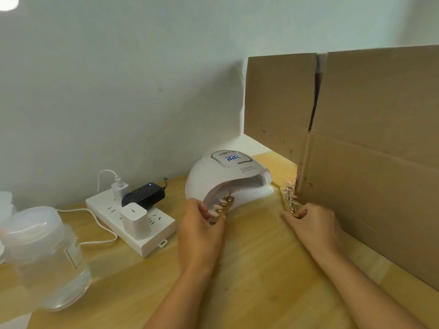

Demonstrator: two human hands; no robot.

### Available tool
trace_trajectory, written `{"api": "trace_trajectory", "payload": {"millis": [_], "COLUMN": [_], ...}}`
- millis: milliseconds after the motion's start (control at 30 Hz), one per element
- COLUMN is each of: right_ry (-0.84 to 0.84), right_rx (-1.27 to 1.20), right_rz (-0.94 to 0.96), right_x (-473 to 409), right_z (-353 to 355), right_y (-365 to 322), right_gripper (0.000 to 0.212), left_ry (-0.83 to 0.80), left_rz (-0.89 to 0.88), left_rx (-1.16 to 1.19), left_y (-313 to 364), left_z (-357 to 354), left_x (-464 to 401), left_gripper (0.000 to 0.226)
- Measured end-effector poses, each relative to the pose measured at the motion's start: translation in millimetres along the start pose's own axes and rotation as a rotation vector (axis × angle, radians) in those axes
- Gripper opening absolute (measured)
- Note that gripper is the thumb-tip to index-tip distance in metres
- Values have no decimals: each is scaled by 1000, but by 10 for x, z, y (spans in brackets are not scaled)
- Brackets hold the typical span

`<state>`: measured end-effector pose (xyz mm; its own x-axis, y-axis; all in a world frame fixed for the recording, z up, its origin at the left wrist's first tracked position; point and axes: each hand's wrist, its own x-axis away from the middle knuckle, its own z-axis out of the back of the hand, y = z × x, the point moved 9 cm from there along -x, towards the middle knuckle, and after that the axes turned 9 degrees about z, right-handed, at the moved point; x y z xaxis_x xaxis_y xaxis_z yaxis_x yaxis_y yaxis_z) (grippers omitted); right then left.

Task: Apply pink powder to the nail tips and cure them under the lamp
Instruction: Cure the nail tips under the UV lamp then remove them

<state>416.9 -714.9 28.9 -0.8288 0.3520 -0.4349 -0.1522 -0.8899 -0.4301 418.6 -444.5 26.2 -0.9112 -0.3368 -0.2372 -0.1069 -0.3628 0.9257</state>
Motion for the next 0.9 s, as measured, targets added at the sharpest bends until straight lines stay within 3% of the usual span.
{"api": "trace_trajectory", "payload": {"millis": [200,367,567,700,800,900], "right_ry": [-92,-16,-58,-112,-98,-218], "right_rx": [73,-67,-77,-25,-103,-269], "right_rz": [-79,-39,52,156,269,325], "right_x": [-240,-257,-239,-201,-70,94], "right_z": [-253,-222,-260,-285,-253,-376], "right_y": [-168,-179,-251,-356,-539,-756], "right_gripper": [51,55,32,39,29,17], "left_ry": [-5,-5,4,7,-2,-12], "left_rz": [-1,12,12,10,8,9], "left_rx": [11,11,-6,-22,-19,2], "left_y": [0,-17,-19,-18,-20,-24], "left_z": [-1,-6,6,6,-12,-16], "left_x": [10,-3,-4,-1,-5,-4], "left_gripper": [27,28,27,28,28,28]}}
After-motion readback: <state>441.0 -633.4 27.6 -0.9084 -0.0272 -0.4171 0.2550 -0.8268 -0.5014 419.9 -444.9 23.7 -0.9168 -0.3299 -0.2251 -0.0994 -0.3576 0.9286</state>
